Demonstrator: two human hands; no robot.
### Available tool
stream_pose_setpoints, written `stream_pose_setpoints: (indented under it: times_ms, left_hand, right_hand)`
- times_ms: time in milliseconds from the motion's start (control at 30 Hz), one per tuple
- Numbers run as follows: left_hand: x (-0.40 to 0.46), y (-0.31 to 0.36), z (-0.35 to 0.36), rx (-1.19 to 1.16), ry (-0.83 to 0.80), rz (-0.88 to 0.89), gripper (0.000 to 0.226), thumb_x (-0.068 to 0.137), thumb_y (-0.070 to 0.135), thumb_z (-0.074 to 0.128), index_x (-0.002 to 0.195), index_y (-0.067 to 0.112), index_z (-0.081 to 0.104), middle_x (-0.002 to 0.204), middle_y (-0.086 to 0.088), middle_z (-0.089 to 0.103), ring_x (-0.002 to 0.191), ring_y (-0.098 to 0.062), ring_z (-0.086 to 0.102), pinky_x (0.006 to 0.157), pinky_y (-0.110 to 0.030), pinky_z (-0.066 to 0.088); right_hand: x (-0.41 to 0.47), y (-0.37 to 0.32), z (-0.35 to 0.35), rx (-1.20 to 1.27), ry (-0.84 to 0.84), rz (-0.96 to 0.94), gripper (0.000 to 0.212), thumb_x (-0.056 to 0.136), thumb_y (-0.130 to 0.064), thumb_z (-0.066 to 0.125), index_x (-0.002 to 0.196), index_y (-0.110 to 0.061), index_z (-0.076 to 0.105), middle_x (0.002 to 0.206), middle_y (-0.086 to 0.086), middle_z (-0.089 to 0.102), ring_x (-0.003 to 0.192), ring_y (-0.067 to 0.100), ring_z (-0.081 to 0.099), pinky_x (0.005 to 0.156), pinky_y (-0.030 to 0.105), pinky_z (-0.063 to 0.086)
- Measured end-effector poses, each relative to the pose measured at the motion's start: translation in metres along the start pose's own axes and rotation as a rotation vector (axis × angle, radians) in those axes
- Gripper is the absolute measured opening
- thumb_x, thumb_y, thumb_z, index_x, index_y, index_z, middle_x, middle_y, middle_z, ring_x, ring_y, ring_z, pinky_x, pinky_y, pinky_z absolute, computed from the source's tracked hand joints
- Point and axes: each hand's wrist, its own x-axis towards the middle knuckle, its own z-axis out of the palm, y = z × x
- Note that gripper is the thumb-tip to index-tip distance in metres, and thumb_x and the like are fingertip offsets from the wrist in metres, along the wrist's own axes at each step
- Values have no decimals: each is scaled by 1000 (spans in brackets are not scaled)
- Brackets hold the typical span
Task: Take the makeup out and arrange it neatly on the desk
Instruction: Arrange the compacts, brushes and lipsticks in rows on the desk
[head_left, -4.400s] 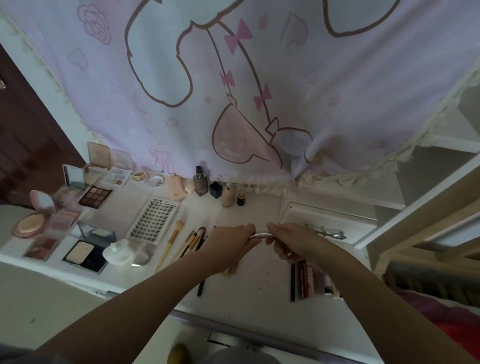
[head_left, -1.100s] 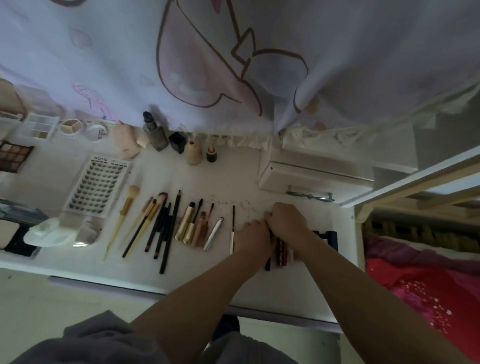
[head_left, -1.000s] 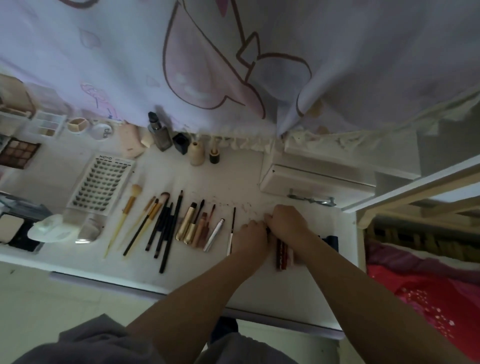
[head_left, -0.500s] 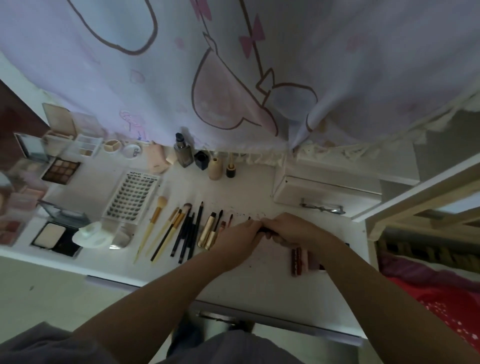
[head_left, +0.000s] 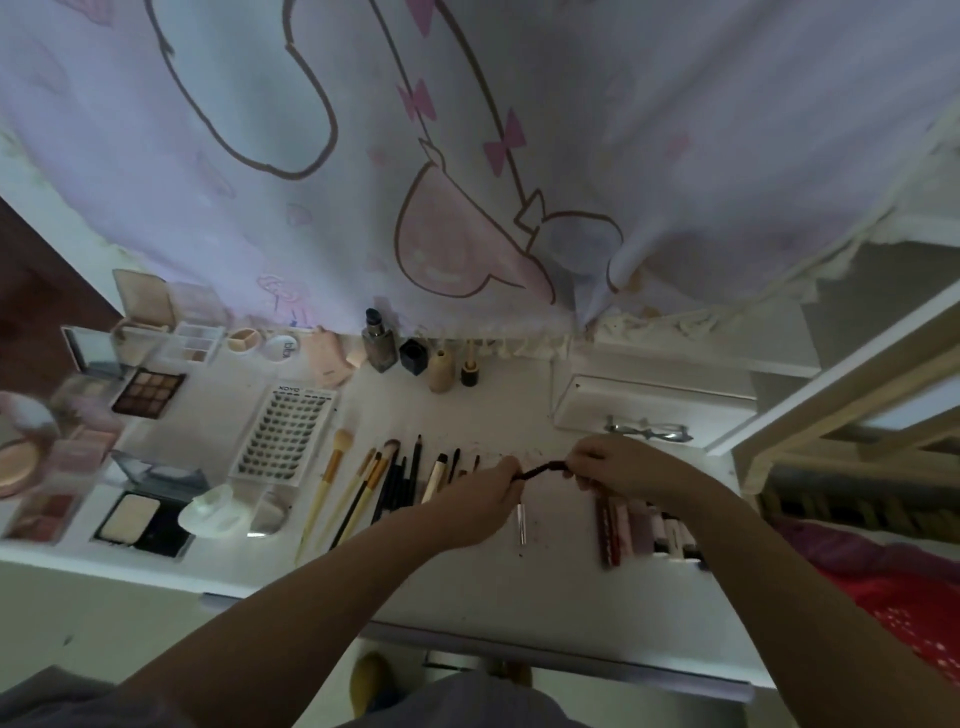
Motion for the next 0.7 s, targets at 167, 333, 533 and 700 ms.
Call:
stream_pose_setpoints:
  times_ms: [167, 333, 533, 700]
  left_hand:
    - [20, 19, 22, -681, 75, -282, 18, 97, 14, 46, 91, 2, 59, 78, -9, 63, 62, -14, 62, 67, -24, 55]
    - [56, 29, 30, -235, 148, -313, 40, 95, 30, 51, 65, 5, 60, 62, -5, 56, 58, -17, 54, 59, -25, 43]
    - [70, 8, 29, 124, 52, -345, 36, 95, 37, 49, 72, 10, 53, 74, -9, 59, 78, -25, 62, 68, -33, 50]
    - [73, -5, 24, 263, 52, -319, 34, 95, 35, 48, 93, 4, 60, 92, -12, 64, 88, -26, 62, 67, -31, 46]
  right_hand:
    - [-3, 35, -8, 292, 127, 275, 12, 98, -15, 42, 106, -10, 49, 89, 8, 72, 66, 14, 63, 54, 23, 46]
    - [10, 51, 18, 250, 117, 312, 15, 98, -20, 41, 106, -9, 48, 86, 3, 69, 74, 17, 64, 59, 26, 47]
    - [34, 49, 61, -140, 165, 244, 23, 99, -32, 39, 99, -11, 49, 89, 3, 54, 86, 19, 55, 69, 26, 34]
    - [51, 44, 89, -125, 176, 223, 24, 100, -33, 38, 92, -11, 40, 94, 9, 55, 83, 23, 53, 66, 25, 34]
